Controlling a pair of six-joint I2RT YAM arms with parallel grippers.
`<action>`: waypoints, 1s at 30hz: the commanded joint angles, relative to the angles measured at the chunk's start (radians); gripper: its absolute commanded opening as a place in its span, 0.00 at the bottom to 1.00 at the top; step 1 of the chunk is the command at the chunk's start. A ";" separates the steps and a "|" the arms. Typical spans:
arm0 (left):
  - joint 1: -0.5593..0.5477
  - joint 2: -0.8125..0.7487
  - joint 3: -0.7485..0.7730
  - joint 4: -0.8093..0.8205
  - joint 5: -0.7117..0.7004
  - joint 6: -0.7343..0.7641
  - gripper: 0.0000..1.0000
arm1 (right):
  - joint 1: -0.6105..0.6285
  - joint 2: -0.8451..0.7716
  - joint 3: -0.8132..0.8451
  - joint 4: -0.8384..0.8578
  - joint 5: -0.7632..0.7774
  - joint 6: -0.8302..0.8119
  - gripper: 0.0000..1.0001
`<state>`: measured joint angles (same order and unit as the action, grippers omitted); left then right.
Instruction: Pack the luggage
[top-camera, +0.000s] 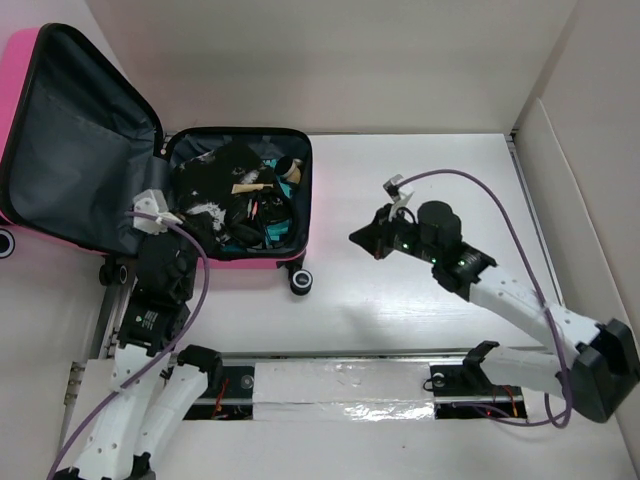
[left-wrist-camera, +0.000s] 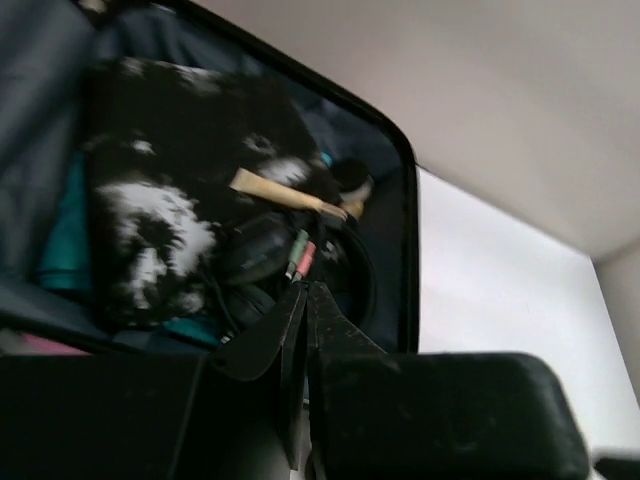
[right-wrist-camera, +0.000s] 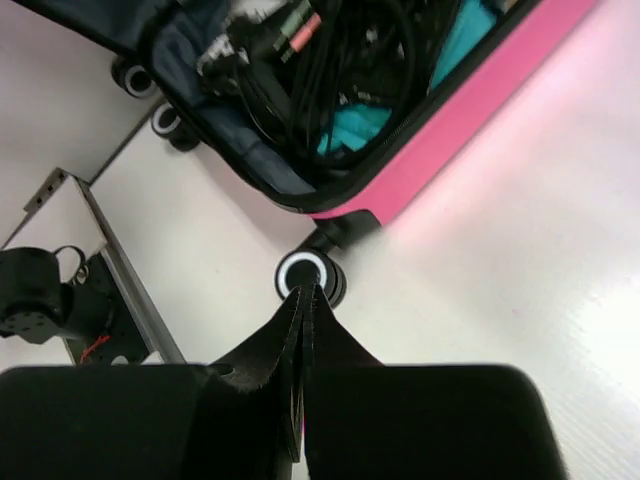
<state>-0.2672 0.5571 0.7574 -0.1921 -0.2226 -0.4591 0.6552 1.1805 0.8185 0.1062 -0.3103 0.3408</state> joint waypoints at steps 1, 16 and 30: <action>0.003 0.044 0.188 -0.042 -0.304 -0.090 0.00 | -0.018 -0.151 -0.025 0.012 0.080 -0.066 0.00; 0.522 0.277 0.298 -0.334 -0.544 -0.069 0.76 | -0.037 -0.216 -0.067 0.020 0.063 -0.089 0.09; 0.706 0.563 0.479 -0.294 -0.587 -0.006 0.69 | 0.035 -0.145 -0.045 0.016 0.066 -0.109 0.10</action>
<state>0.4377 1.1358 1.1896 -0.5003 -0.7979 -0.4889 0.6735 1.0283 0.7254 0.1078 -0.2424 0.2565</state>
